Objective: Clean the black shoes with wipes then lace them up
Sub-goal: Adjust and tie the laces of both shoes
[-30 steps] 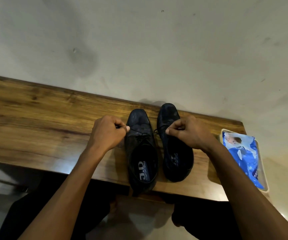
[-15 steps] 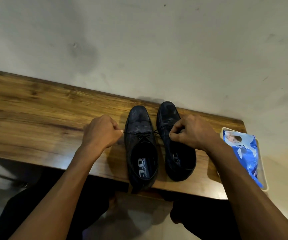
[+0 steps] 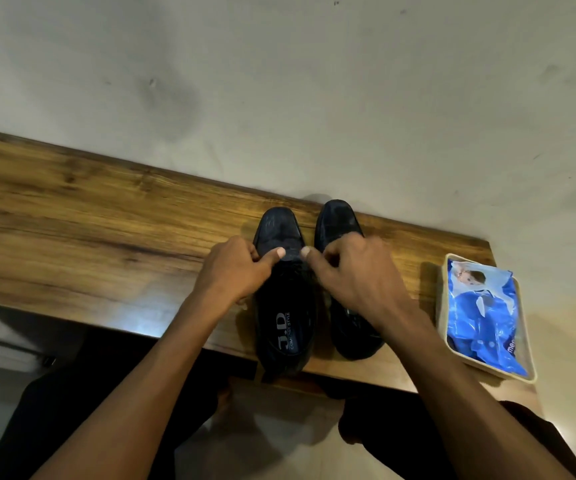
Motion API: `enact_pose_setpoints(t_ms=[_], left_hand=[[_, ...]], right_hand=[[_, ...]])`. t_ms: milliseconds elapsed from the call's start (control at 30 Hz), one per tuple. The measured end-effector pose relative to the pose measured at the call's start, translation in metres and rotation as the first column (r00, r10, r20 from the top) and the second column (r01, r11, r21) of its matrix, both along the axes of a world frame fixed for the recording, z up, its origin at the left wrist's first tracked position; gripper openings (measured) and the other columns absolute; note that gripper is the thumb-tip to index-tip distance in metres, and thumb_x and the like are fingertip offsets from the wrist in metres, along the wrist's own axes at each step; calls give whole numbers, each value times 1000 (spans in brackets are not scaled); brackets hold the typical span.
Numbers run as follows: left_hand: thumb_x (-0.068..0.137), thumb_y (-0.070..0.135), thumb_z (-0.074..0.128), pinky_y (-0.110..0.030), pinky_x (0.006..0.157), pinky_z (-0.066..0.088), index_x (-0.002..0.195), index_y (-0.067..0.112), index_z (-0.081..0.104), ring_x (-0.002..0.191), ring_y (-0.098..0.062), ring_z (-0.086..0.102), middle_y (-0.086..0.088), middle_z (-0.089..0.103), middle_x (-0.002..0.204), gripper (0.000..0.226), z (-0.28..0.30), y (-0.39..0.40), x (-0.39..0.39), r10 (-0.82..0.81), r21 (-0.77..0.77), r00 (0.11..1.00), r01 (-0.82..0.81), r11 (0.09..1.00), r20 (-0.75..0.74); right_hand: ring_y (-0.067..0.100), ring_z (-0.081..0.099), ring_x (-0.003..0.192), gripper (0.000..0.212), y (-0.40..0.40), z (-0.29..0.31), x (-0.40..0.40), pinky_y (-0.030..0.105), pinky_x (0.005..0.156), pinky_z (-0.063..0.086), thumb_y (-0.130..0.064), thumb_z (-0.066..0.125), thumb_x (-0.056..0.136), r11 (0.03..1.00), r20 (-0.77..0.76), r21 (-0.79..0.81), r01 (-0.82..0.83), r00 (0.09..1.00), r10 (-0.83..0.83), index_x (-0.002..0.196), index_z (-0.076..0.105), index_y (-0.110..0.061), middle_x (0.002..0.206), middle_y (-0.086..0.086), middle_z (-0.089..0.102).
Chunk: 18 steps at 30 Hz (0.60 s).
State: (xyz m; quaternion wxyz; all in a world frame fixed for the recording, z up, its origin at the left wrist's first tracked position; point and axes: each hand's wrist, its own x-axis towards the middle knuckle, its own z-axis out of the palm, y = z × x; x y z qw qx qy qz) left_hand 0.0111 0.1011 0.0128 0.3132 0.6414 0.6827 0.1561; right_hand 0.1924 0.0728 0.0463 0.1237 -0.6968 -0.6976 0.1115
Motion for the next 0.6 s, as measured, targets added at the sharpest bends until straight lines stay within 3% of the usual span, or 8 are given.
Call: enact_pose_setpoints(t_ms=[100, 167, 233, 367, 467, 533, 600], left_hand=[[82, 75, 53, -38, 51, 52, 63, 11, 57, 52, -22, 62, -5, 61, 57, 66, -5, -1, 8, 36, 23, 997, -35, 999, -63], [85, 72, 52, -29, 48, 36, 59, 16, 49, 52, -20, 55, -1, 53, 54, 63, -9, -2, 11, 23, 49, 996, -19, 999, -91], [87, 68, 53, -28, 50, 31, 61, 18, 49, 55, -19, 53, 0, 52, 57, 57, -11, -2, 11, 12, 50, 996, -7, 999, -90], [85, 66, 56, -28, 53, 35, 65, 20, 48, 61, -21, 56, 1, 53, 61, 51, -13, 2, 3, 18, 44, 993, -13, 999, -115], [87, 61, 57, -31, 56, 46, 63, 21, 47, 59, -23, 58, 1, 53, 59, 48, -13, 2, -1, 21, 45, 993, -16, 999, -118], [89, 54, 57, -36, 63, 55, 68, 20, 54, 62, -24, 62, -1, 60, 63, 40, -12, 1, -1, 26, 33, 993, -23, 999, -112], [91, 46, 58, -40, 67, 58, 75, 20, 60, 62, -24, 64, -3, 65, 68, 31, -11, 1, -2, 33, 9, 994, -33, 999, -100]], right_hand=[[23, 65, 66, 60, -1, -14, -11, 39, 61, 58, -75, 51, 86, 981, 32, -187, 59, 998, -54, 73, 65, -19, 71, 4, 66], [20, 66, 71, 52, -3, -14, -13, 37, 63, 58, -71, 58, 85, 979, -43, -192, 65, 996, -74, 74, 68, -21, 74, 2, 67], [14, 65, 73, 43, -7, -11, -14, 34, 65, 58, -65, 64, 85, 983, -100, -180, 46, 993, -65, 72, 68, -24, 74, -2, 67], [6, 63, 64, 40, -17, -14, -22, 28, 59, 56, -61, 66, 86, 983, -175, -178, 42, 982, -73, 68, 65, -25, 66, -6, 66], [11, 61, 53, 56, -17, -20, -27, 25, 47, 46, -68, 61, 87, 982, -205, -172, 75, 973, -110, 61, 64, -18, 58, -2, 64], [16, 63, 50, 66, -13, -23, -27, 29, 48, 52, -71, 57, 86, 976, -238, -179, 123, 957, -164, 58, 64, -12, 56, 3, 67], [13, 65, 51, 63, -11, -26, -25, 34, 57, 59, -70, 59, 86, 969, -279, -187, 159, 938, -208, 59, 67, -14, 55, 2, 68]])
